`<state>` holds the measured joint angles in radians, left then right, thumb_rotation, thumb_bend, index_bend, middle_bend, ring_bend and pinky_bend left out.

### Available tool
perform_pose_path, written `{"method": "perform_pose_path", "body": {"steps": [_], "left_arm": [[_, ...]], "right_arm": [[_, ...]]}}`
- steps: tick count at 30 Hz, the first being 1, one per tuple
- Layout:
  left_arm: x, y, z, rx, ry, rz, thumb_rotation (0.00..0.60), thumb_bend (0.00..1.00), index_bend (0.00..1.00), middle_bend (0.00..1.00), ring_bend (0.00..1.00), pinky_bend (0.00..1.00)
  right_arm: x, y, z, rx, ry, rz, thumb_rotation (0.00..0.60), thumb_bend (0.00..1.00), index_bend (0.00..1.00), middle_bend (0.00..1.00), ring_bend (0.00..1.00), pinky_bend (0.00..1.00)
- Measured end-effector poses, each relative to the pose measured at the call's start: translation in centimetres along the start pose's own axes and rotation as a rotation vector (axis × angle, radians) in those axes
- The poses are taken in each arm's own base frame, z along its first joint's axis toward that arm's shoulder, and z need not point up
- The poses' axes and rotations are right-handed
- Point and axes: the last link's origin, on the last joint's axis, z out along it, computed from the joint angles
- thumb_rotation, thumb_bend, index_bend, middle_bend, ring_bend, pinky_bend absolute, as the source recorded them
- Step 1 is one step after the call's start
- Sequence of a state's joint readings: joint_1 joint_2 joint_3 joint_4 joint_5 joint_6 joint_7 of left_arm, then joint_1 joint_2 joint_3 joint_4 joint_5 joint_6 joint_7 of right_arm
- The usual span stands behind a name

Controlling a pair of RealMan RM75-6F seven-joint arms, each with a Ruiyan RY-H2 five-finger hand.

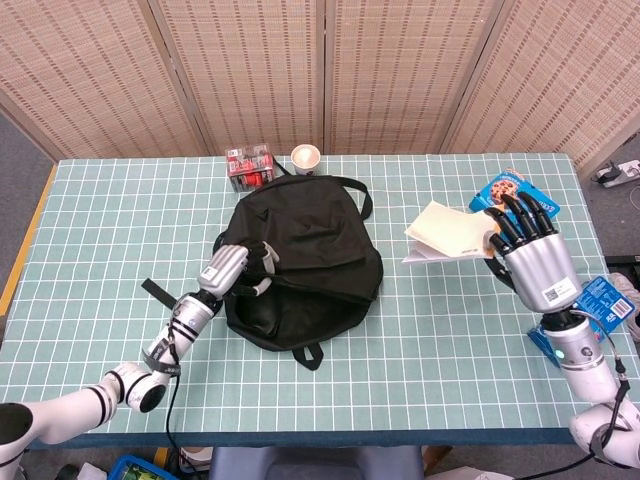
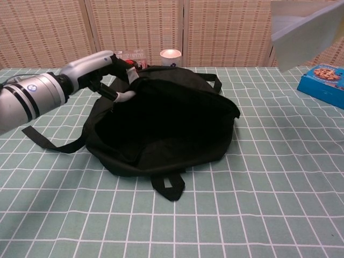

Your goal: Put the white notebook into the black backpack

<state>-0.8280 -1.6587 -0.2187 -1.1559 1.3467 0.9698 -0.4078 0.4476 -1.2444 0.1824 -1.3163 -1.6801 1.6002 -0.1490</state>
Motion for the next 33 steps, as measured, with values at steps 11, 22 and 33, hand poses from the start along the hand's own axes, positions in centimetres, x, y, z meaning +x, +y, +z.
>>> {"method": "perform_pose_path", "body": {"steps": [11, 22, 33], "left_arm": [[2.5, -0.4, 0.8, 0.196, 0.118, -0.175, 0.6, 0.42, 0.74, 0.38, 0.32, 0.18], [3.6, 0.1, 0.9, 0.287, 0.141, -0.246, 0.6, 0.42, 0.75, 0.38, 0.32, 0.18], [3.9, 3.0, -0.3, 0.243, 0.089, -0.337, 0.6, 0.43, 0.75, 0.38, 0.32, 0.18]], "right_arm": [[2.0, -3.5, -0.1, 0.122, 0.066, 0.165, 0.6, 0.41, 0.67, 0.32, 0.19, 0.16], [4.0, -6.3, 0.5, 0.208, 0.113, 0.333, 0.6, 0.41, 0.68, 0.33, 0.19, 0.16], [4.6, -8.4, 0.8, 0.261, 0.114, 0.449, 0.6, 0.41, 0.68, 0.34, 0.19, 0.16]]}}
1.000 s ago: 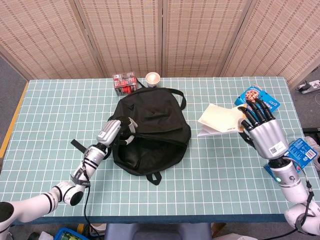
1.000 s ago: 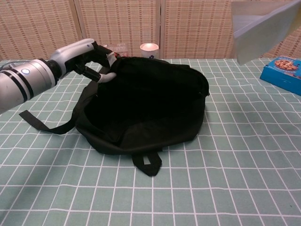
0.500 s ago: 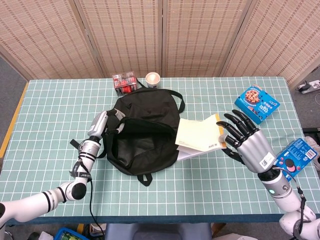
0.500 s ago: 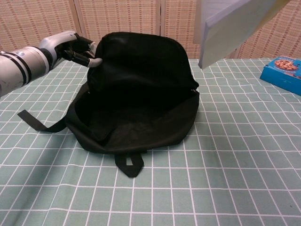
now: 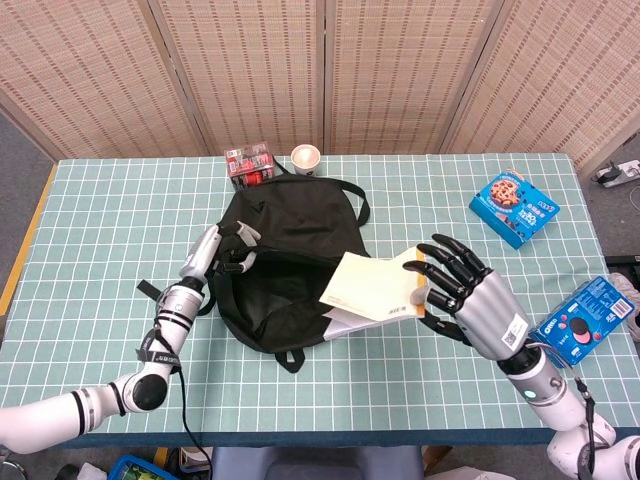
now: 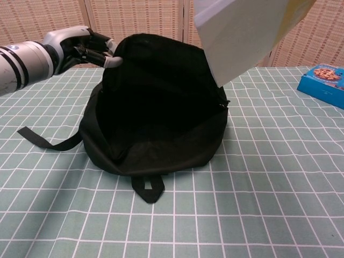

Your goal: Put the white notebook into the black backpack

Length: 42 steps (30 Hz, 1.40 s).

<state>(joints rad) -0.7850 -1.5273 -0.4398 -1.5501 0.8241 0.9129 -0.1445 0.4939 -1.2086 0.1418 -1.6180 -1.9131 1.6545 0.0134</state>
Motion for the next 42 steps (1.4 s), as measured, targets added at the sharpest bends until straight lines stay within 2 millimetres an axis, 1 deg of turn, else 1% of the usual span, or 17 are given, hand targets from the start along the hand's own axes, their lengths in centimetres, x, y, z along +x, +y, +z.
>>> {"method": "perform_pose_path", "body": {"steps": [6, 12, 15, 19, 22, 27, 32, 42], "left_arm": [[-0.8, 1.7, -0.9, -0.016, -0.062, -0.071, 0.6, 0.43, 0.75, 0.38, 0.32, 0.18], [-1.1, 3.4, -1.3, -0.041, -0.096, -0.131, 0.6, 0.43, 0.75, 0.38, 0.32, 0.18], [-1.3, 3.7, -1.5, -0.041, -0.115, -0.144, 0.6, 0.43, 0.75, 0.38, 0.32, 0.18], [-1.5, 3.5, -1.7, -0.031, -0.136, -0.128, 0.6, 0.43, 0.74, 0.38, 0.32, 0.18], [-1.7, 2.9, -1.8, -0.017, -0.142, -0.099, 0.6, 0.43, 0.74, 0.38, 0.32, 0.18], [-1.1, 1.8, -1.5, 0.017, -0.123, -0.085, 0.6, 0.43, 0.74, 0.38, 0.32, 0.19], [-0.5, 1.1, -1.1, 0.041, -0.095, -0.101, 0.6, 0.43, 0.74, 0.38, 0.32, 0.19], [0.2, 0.4, -0.4, 0.074, -0.062, -0.121, 0.6, 0.43, 0.74, 0.38, 0.32, 0.19]], "right_arm": [[0.3, -1.0, 0.3, 0.023, 0.011, 0.049, 0.6, 0.41, 0.68, 0.34, 0.2, 0.17], [0.4, -1.3, 0.0, 0.02, 0.0, 0.072, 0.6, 0.41, 0.68, 0.34, 0.2, 0.17], [0.3, -1.4, 0.0, 0.021, -0.005, 0.08, 0.6, 0.41, 0.68, 0.34, 0.2, 0.17], [-0.2, -1.6, 0.2, 0.031, -0.024, 0.1, 0.6, 0.41, 0.68, 0.34, 0.2, 0.17], [-0.7, -2.0, 0.4, 0.044, -0.036, 0.125, 0.6, 0.41, 0.68, 0.34, 0.2, 0.17], [-1.0, -2.7, 0.6, 0.068, -0.044, 0.184, 0.6, 0.41, 0.68, 0.34, 0.21, 0.18], [-1.1, -3.2, 0.5, 0.083, -0.056, 0.207, 0.6, 0.41, 0.68, 0.35, 0.21, 0.18], [-0.2, -4.0, 0.7, 0.111, -0.019, 0.243, 0.6, 0.41, 0.68, 0.35, 0.21, 0.18]]}}
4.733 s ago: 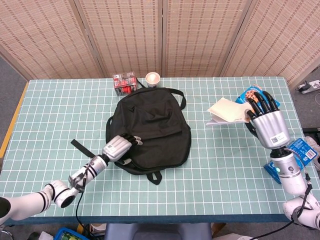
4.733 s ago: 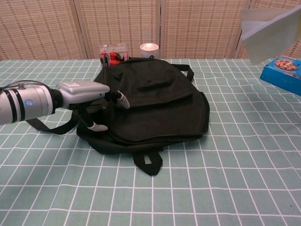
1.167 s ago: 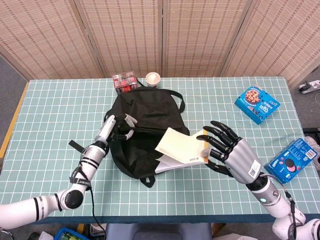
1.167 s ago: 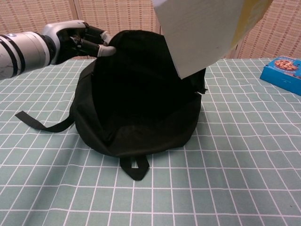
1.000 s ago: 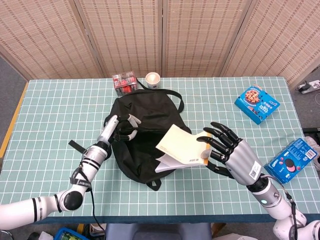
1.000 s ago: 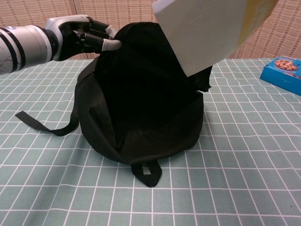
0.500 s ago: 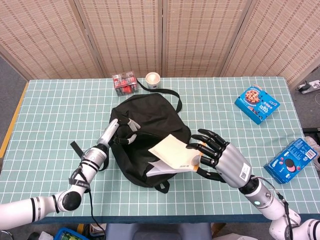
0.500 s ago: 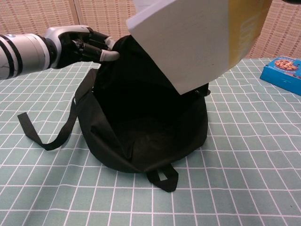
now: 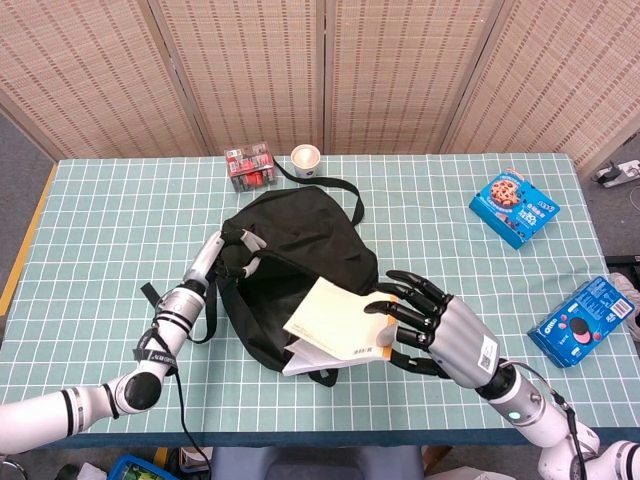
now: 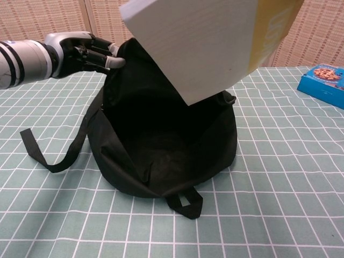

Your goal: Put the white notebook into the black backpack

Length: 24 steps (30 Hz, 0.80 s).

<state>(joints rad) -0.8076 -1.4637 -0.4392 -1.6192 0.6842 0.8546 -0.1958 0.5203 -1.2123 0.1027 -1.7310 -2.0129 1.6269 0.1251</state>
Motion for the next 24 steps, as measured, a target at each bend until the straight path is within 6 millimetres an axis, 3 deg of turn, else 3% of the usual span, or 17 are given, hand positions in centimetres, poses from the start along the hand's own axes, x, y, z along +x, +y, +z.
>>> {"method": "perform_pose_path", "body": {"steps": [13, 24], "left_arm": [[0.7, -0.1, 0.5, 0.019, 0.032, -0.05, 0.6, 0.43, 0.74, 0.38, 0.32, 0.19], [1.3, 0.4, 0.0, 0.06, -0.002, -0.16, 0.6, 0.43, 0.74, 0.38, 0.32, 0.2]], "right_arm": [[0.0, -0.4, -0.1, 0.01, -0.007, 0.014, 0.6, 0.41, 0.69, 0.36, 0.21, 0.19], [-3.1, 1.8, 0.6, 0.008, -0.094, -0.034, 0.6, 0.41, 0.7, 0.36, 0.22, 0.19]]}}
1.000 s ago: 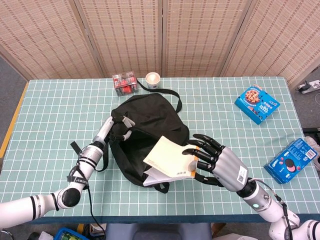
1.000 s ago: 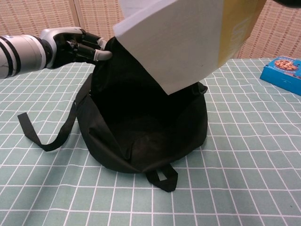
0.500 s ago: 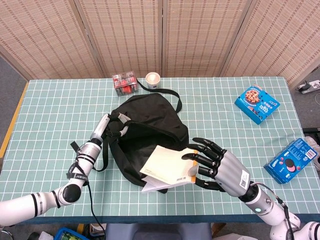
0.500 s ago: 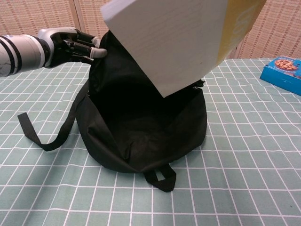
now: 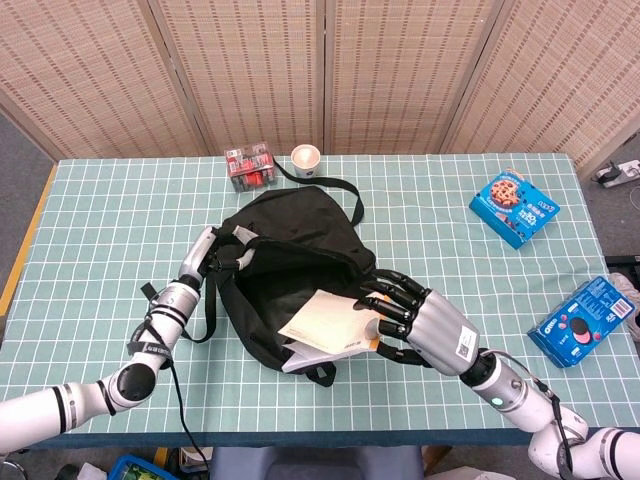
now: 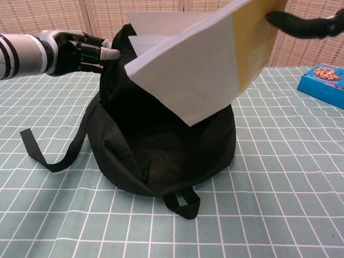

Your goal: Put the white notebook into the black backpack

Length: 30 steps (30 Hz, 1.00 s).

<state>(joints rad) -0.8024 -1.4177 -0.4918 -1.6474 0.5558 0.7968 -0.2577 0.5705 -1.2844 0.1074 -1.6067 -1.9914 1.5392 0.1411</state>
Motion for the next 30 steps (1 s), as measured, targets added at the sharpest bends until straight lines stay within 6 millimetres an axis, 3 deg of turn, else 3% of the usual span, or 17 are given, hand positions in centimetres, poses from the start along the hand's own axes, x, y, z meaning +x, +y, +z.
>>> {"method": "perform_pose_path", "body": {"steps": [17, 30], "left_arm": [[0.7, 0.3, -1.0, 0.033, -0.033, -0.071, 0.6, 0.43, 0.74, 0.38, 0.32, 0.2], [1.4, 0.1, -1.5, 0.055, -0.045, -0.092, 0.6, 0.43, 0.74, 0.38, 0.32, 0.2]], "right_arm": [[-6.0, 3.2, 4.4, 0.065, -0.047, -0.07, 0.6, 0.42, 0.71, 0.36, 0.23, 0.19], [-10.4, 4.7, 6.1, 0.075, -0.076, -0.083, 0.6, 0.42, 0.72, 0.32, 0.23, 0.19]]}}
